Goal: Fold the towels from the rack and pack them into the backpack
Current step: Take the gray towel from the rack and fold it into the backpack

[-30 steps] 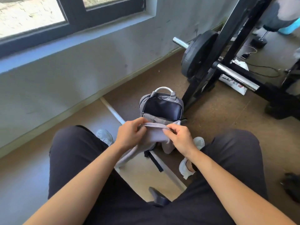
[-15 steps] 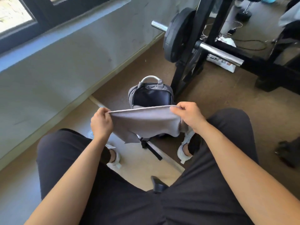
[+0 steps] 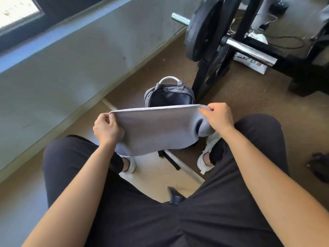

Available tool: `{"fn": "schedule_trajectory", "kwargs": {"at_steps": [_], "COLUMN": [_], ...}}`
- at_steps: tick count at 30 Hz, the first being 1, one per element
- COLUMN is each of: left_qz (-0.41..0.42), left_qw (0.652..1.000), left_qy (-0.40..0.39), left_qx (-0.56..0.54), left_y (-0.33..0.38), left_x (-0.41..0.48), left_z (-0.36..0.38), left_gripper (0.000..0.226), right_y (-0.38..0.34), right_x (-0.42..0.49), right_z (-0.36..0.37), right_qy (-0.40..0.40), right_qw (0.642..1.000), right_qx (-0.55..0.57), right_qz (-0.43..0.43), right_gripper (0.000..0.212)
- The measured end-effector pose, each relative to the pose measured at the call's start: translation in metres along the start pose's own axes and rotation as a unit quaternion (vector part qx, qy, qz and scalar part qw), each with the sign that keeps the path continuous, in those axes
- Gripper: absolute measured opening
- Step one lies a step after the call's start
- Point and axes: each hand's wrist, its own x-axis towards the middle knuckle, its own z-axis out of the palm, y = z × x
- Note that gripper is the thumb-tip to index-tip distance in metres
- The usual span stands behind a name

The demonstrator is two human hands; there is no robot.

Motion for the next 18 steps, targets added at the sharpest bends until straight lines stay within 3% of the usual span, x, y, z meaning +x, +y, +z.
{"fn": "schedule_trajectory", "kwargs": {"at_steps": [2,4,6,7,10,12,15,18], "left_qz": [-0.016,-0.03,-0.035,-0.037,-0.048,-0.057,-0.088,-0.152], "left_qw": [1.0,0.999,0.998,0.998,0.996,0.992,0.968,0.904], "left_qy": [-0.013,-0.021,-0.029,-0.033,-0.071,-0.107,-0.188,-0.31], "left_qx": [0.019,0.033,0.032,0.023,-0.015,-0.038,-0.138,-0.252], "left_y": [-0.003,-0.005,-0.005,-0.005,-0.011,-0.015,-0.011,0.001], "left_x": [0.001,0.001,0.001,0.001,0.005,0.007,0.003,-0.008], "left_z": [0.003,0.006,0.009,0.009,0.015,0.018,0.02,0.018], "left_gripper": [0.029,0.029,0.031,0.031,0.025,0.03,0.037,0.024], "right_y": [-0.004,-0.008,-0.01,-0.008,0.0,0.003,-0.002,-0.004], "right_x": [0.0,-0.003,-0.003,-0.001,-0.003,-0.003,-0.004,-0.008], "right_z": [-0.003,-0.001,0.003,0.006,0.007,0.006,0.005,0.011], "right_qy": [0.06,0.063,-0.021,-0.089,-0.235,-0.263,-0.302,-0.315], "right_qw": [0.997,0.993,0.97,0.939,0.851,0.826,0.784,0.801], "right_qx": [0.041,0.105,0.229,0.296,0.39,0.423,0.484,0.464], "right_qz": [-0.015,0.004,0.083,0.151,0.261,0.264,0.245,0.209], "right_gripper": [0.055,0.052,0.041,0.033,0.055,0.058,0.045,0.031]}}
